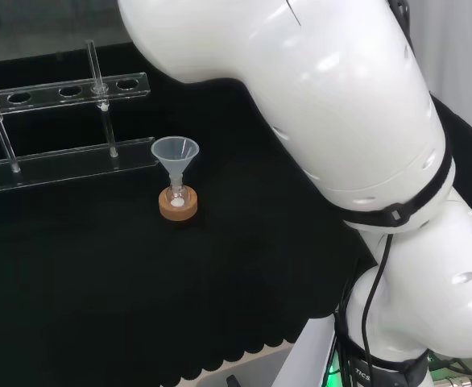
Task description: Put the weighing funnel back on the table.
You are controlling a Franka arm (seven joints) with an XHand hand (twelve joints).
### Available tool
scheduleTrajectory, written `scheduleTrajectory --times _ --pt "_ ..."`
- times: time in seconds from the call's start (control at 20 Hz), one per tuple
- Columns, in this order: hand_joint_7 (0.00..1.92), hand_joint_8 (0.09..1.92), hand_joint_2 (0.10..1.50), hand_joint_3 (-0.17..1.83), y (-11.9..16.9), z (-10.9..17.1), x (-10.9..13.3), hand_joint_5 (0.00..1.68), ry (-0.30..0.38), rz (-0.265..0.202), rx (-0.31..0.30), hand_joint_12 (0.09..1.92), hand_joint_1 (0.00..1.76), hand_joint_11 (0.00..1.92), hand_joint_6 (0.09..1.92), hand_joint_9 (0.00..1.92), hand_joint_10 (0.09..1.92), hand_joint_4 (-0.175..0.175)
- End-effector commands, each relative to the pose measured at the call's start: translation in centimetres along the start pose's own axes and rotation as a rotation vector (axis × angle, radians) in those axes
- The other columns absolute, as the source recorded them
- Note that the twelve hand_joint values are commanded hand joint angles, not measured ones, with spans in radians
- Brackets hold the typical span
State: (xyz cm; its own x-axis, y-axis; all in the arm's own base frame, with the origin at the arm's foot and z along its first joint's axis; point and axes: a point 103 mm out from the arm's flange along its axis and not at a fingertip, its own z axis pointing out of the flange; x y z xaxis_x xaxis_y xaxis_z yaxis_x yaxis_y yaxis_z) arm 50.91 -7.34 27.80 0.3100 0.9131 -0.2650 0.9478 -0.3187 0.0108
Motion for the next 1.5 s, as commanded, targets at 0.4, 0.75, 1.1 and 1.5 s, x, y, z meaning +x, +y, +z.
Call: scheduleTrajectory --times 0.4,0.75,1.1,1.5 --pt "1.79 0.09 0.53 0.85 0.0 5.6 0.8 1.35 0.108 0.086 0.023 1.53 1.13 0.00 0.62 1.42 0.09 0.175" --pt "1.79 0.09 0.53 0.84 -0.5 8.4 1.5 1.35 0.140 0.120 0.043 1.53 1.13 0.00 0.62 1.43 0.09 0.175" --pt "1.79 0.09 0.53 0.84 -0.9 11.1 1.7 1.35 0.165 0.164 0.060 1.53 1.13 0.00 0.62 1.43 0.09 0.175" --pt "1.79 0.09 0.53 0.84 -0.6 15.0 1.4 1.35 0.157 0.185 0.111 1.53 1.13 0.00 0.61 1.43 0.09 0.175"
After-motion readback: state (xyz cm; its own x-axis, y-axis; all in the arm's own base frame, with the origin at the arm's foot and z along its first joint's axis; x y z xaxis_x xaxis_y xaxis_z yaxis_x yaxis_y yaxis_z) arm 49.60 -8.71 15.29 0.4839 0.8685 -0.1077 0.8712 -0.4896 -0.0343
